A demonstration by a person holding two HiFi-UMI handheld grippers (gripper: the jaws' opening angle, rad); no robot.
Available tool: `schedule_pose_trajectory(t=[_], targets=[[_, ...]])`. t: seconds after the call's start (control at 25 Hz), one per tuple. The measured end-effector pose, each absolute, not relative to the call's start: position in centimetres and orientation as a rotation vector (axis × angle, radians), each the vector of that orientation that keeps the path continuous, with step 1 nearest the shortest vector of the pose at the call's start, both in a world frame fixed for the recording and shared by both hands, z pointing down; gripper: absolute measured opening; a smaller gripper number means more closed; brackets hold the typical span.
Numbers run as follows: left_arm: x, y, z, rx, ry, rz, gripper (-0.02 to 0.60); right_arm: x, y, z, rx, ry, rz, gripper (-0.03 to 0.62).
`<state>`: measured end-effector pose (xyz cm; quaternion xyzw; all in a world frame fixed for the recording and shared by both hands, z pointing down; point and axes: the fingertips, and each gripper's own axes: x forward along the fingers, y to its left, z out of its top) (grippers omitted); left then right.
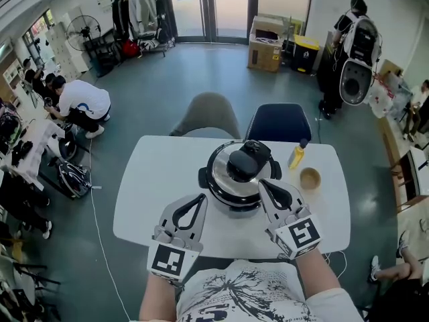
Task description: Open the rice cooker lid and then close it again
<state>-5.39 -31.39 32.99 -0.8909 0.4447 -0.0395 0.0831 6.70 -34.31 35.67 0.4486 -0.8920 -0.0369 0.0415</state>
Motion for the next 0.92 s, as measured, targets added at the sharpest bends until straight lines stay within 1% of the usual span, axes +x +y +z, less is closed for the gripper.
schedule_pose_trajectory(t=[0.16,0.92], targets=[[-4.6,-31.5,32.7,-2.653,1.314,-0.121,0.012,7.5,-34.3,35.4,1.376,-2.73,-0.114,0.012],[-5.1,-32.1,33.7,-2.642,1.308,-0.138,0.013,6.7,-34.8,36.5,1.375,-2.711,-0.115,0.012]])
